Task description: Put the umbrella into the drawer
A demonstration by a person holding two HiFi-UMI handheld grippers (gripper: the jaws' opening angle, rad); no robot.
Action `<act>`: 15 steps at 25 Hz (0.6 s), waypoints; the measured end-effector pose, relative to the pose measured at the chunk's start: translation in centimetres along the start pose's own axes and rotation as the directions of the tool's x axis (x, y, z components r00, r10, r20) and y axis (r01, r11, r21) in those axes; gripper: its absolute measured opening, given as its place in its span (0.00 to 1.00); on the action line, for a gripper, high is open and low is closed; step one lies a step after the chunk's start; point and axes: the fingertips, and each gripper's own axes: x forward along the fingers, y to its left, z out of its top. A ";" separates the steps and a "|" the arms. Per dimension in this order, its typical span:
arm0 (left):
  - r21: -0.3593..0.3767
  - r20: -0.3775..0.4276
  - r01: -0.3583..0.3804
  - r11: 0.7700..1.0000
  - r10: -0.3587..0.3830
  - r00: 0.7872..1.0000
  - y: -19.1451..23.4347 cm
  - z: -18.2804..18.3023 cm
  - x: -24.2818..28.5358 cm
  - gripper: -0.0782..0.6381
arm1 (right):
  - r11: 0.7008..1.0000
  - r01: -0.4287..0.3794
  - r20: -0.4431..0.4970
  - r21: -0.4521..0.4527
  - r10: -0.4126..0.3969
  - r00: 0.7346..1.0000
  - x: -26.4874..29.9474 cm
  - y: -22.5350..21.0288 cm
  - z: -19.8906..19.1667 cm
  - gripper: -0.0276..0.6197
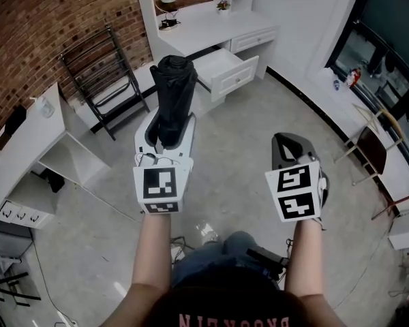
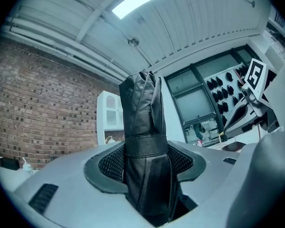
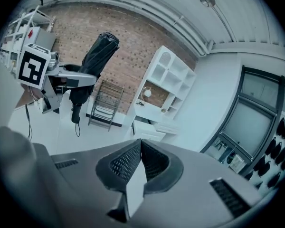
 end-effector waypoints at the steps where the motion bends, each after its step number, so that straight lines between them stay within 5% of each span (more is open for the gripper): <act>1: 0.005 0.002 0.001 1.000 -0.001 1.000 0.5 -0.1 1.2 0.46 | 1.000 0.002 0.001 0.000 -0.002 1.000 1.2 -0.4 0.4 0.04; 10: 0.006 -0.042 -0.024 1.000 0.024 0.999 4.0 -3.7 14.9 0.46 | 0.998 -0.031 -0.003 -0.059 0.030 1.000 15.3 -6.4 3.6 0.04; 15: 0.011 -0.086 -0.046 0.999 0.046 0.995 6.0 -6.7 24.9 0.46 | 0.991 -0.112 0.019 -0.074 0.113 0.993 26.0 -9.5 5.5 0.04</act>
